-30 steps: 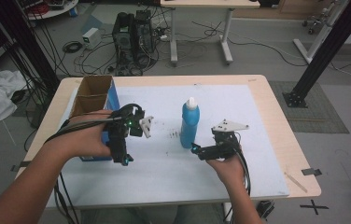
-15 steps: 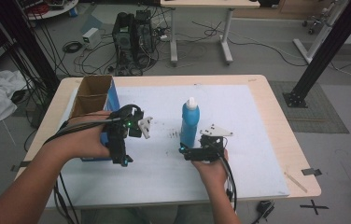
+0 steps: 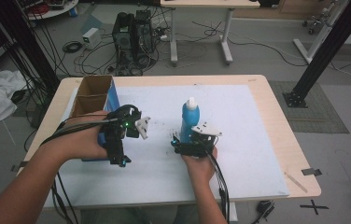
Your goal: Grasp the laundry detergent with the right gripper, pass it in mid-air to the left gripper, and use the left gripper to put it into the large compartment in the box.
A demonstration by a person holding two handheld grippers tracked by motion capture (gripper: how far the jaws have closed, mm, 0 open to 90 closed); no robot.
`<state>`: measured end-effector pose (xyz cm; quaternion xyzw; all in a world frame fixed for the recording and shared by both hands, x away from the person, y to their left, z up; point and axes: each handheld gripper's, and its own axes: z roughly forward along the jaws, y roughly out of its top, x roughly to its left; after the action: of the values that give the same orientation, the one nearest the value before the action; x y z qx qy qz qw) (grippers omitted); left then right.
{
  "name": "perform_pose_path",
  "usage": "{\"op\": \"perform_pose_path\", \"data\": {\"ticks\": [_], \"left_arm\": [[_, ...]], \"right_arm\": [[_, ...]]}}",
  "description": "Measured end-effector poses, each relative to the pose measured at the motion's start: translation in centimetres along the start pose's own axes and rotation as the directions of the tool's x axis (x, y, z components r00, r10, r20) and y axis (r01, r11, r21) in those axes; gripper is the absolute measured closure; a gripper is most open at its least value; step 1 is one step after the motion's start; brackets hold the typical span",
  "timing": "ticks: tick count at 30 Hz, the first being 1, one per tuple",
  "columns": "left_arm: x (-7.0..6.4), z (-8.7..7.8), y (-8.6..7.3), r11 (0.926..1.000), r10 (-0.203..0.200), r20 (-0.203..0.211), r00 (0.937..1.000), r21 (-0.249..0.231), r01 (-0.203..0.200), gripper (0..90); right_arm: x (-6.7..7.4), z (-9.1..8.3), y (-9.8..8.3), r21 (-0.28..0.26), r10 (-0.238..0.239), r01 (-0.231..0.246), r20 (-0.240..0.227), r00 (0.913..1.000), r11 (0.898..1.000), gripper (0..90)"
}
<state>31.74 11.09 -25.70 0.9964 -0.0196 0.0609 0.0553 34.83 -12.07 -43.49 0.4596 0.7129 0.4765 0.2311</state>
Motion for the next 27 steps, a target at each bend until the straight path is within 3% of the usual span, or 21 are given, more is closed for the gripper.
{"op": "perform_pose_path", "data": {"ticks": [8, 14, 18, 20, 22, 26, 27], "left_arm": [[-0.2, -0.6, -0.1, 1.0000, -0.003, -0.016, 0.9999, -0.005, 0.003, 1.7], [-0.3, -0.5, -0.4, 1.0000, -0.006, -0.012, 0.9999, -0.001, 0.006, 1.7], [-0.2, -0.4, -0.5, 1.0000, -0.007, -0.009, 0.9999, 0.003, 0.007, 1.7], [-0.2, -0.4, -0.5, 1.0000, -0.009, -0.013, 0.9999, 0.002, 0.009, 1.7], [-0.1, -0.4, -0.4, 0.9999, -0.010, -0.011, 0.9999, 0.001, 0.010, 1.7], [-0.1, -0.4, -0.4, 1.0000, -0.009, -0.011, 0.9999, 0.004, 0.009, 1.7], [-0.1, -0.3, -0.4, 0.9999, -0.009, -0.011, 0.9999, 0.004, 0.010, 1.7]], "right_arm": [[0.5, 0.7, 0.2, -0.023, 0.030, -0.029, 0.053, 0.9982, 0.999, 1.0], [0.3, 1.3, 0.6, -0.054, 0.015, -0.010, 0.102, 0.9947, 0.998, 1.7], [0.3, 1.3, 0.8, -0.063, 0.023, -0.016, 0.107, 0.9940, 0.998, 6.5], [0.7, 1.3, 0.9, -0.086, 0.016, -0.005, 0.125, 0.9920, 0.996, 13.3], [0.7, 1.4, 1.0, -0.099, -0.005, 0.018, 0.135, 0.9908, 0.995, 14.3], [0.8, 1.5, 1.0, -0.101, 0.006, 0.009, 0.149, 0.9888, 0.995, 16.9], [0.8, 1.5, 1.0, -0.085, 0.012, 0.001, 0.159, 0.9873, 0.996, 21.0]]}}
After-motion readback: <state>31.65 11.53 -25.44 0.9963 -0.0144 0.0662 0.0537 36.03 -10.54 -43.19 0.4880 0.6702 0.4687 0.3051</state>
